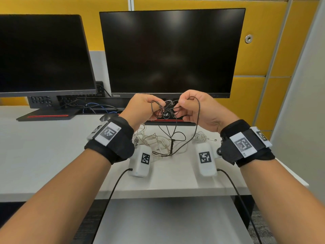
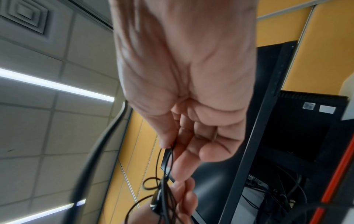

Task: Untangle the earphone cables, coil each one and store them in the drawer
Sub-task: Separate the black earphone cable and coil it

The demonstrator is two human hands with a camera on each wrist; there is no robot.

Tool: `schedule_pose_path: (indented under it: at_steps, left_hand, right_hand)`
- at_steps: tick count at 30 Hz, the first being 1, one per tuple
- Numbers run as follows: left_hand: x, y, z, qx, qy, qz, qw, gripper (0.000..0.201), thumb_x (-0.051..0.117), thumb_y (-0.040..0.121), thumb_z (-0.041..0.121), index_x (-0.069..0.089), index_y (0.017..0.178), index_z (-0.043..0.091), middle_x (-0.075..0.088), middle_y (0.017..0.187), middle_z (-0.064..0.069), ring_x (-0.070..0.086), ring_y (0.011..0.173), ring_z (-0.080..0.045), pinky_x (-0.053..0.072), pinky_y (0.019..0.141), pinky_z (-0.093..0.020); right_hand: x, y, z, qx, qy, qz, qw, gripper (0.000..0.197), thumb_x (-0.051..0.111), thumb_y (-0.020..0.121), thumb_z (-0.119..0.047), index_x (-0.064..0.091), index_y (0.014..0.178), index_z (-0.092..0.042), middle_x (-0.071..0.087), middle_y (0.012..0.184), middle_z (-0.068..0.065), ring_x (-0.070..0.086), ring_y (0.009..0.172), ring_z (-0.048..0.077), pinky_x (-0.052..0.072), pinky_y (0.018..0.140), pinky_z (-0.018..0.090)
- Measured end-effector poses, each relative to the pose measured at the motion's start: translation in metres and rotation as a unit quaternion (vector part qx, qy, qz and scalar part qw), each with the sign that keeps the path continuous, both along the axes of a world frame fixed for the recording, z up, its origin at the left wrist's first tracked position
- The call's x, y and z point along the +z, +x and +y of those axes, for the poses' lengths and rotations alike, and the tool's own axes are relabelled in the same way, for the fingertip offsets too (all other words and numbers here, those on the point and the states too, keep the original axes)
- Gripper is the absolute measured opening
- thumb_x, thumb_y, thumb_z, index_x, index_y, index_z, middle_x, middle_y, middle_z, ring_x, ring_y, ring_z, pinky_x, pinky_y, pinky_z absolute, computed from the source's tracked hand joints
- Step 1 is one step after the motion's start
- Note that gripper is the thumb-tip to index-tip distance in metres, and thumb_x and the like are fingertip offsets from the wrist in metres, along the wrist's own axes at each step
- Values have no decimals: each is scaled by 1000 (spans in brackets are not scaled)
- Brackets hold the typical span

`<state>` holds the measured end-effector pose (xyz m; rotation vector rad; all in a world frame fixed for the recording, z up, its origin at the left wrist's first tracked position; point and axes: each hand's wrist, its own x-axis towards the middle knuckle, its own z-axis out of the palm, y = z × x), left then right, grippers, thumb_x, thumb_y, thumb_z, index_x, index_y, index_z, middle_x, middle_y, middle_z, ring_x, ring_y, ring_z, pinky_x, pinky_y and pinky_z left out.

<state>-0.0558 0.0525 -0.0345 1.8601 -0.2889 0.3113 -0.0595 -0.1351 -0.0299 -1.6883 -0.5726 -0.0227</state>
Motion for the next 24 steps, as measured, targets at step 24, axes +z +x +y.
schedule_pose_path:
  at_steps: [24]
  left_hand:
    - [2,-10,-5,-71,6,152,986,17,51,99,23,61,107,12,68,81,-12,62,56,-12,53,54,-20]
  right_hand:
    - [9,-8,-2,15,5,31,999,15,44,101,-6,54,91,-12,59,73,5,68,71,21,59,73,35]
